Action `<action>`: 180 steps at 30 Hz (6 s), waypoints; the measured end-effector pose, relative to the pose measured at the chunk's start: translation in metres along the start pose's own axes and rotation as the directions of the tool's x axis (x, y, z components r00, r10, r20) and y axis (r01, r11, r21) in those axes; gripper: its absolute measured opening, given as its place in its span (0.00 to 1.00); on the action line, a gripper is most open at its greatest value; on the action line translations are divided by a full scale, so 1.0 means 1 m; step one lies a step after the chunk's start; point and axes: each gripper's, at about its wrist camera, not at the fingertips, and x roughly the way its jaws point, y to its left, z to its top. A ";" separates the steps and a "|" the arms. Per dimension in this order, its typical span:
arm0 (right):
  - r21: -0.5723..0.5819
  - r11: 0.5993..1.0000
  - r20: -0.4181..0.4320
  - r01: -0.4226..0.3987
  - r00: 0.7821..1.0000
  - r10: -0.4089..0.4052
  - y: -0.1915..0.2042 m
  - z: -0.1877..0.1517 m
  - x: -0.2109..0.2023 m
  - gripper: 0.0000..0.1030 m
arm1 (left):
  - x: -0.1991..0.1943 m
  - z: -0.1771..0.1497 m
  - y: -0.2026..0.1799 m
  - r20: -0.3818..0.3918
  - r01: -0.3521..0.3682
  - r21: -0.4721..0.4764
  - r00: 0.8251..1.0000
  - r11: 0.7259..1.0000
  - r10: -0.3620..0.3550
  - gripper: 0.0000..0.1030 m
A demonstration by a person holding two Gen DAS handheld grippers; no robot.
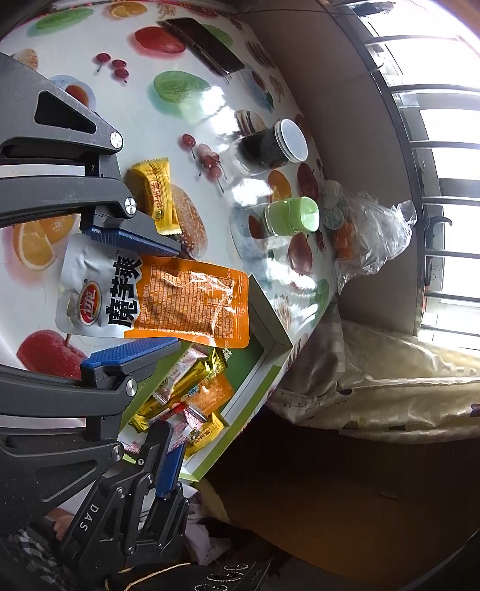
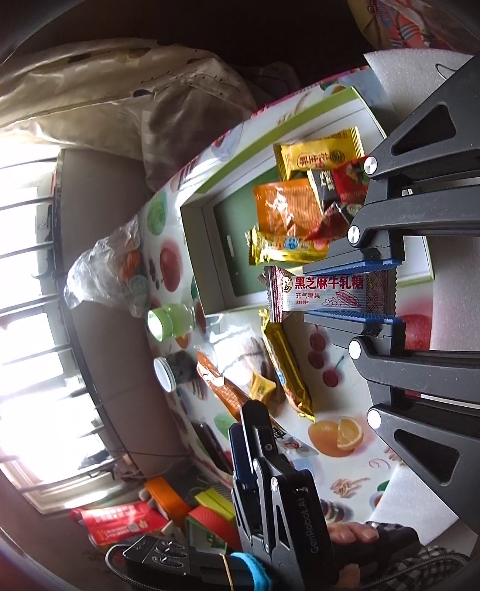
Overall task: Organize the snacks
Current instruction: 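Carry the spicy strip packet with the left gripper while the right carries the nougat bar to the box, then release the spicy strip packet with the left gripper while the right releases the nougat bar into the box, then move both open grippers back to the remaining snacks on the table, then grasp the yellow-and-blue wafer bar with the right gripper, then grasp the yellow peanut crisp packet with the left gripper while the right holds the wafer bar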
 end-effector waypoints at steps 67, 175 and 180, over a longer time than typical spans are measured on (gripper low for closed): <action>0.085 0.967 -0.026 0.240 0.971 -0.239 -0.068 0.001 0.022 0.41 | 0.087 0.028 -0.053 -0.125 0.097 -0.020 0.987 0.995 -0.099 0.52; -0.042 0.997 -0.146 0.065 0.987 -0.071 0.081 -0.001 0.108 0.21 | 0.075 -0.014 0.092 -0.182 -0.053 0.167 0.980 0.984 0.084 0.53; -0.037 0.998 -0.145 0.057 0.987 -0.062 0.080 -0.001 0.108 0.21 | 0.084 -0.011 0.090 -0.194 -0.064 0.200 0.976 0.978 0.103 0.53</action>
